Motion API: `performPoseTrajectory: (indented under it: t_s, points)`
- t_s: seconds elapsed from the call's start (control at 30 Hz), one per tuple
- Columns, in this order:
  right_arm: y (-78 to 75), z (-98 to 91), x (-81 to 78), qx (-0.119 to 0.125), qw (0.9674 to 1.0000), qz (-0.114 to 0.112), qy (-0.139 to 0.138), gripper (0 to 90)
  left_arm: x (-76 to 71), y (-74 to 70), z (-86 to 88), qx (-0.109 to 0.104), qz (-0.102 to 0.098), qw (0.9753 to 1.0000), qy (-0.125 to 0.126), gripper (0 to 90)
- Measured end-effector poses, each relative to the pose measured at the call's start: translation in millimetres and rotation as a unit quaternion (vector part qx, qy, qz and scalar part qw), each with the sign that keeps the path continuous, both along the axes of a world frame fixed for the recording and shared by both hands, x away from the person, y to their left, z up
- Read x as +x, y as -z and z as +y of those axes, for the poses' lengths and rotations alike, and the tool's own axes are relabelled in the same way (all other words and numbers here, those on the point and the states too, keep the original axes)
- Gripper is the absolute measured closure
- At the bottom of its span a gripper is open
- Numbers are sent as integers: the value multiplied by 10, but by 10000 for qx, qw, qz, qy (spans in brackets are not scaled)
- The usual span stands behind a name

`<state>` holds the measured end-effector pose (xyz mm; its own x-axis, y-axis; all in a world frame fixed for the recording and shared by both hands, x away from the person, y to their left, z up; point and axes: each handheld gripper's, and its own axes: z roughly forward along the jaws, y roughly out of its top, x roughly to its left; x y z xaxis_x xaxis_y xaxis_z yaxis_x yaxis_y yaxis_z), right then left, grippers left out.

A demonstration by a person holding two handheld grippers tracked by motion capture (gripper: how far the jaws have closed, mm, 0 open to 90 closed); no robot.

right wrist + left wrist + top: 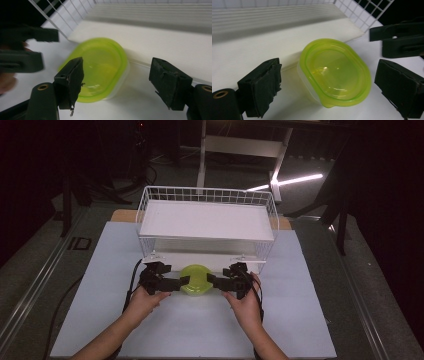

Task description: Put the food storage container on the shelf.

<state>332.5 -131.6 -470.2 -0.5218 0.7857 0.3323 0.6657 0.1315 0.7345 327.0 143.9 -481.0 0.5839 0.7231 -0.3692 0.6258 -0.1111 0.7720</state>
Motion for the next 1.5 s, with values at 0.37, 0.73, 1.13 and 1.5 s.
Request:
performPoseTrajectory:
  t_s: [0.37, 0.73, 1.13, 1.5]
  points:
    - [154, 9, 82, 290, 9970, 690, 211, 415, 131, 127, 37, 130, 830, 9959, -347, 297]
    - [200, 3, 103, 227, 9964, 807, 148, 548, 146, 201, -37, 10, 1022, 9947, -73, 532]
    - [233, -4, 36, 220, 9950, 970, 87, 747, -65, 111, -101, 313, 793, 9958, 343, 710]
    - [112, 20, -98, 10, 9975, 701, 124, 792, -179, 47, -101, 345, 738, 9965, 204, 811]
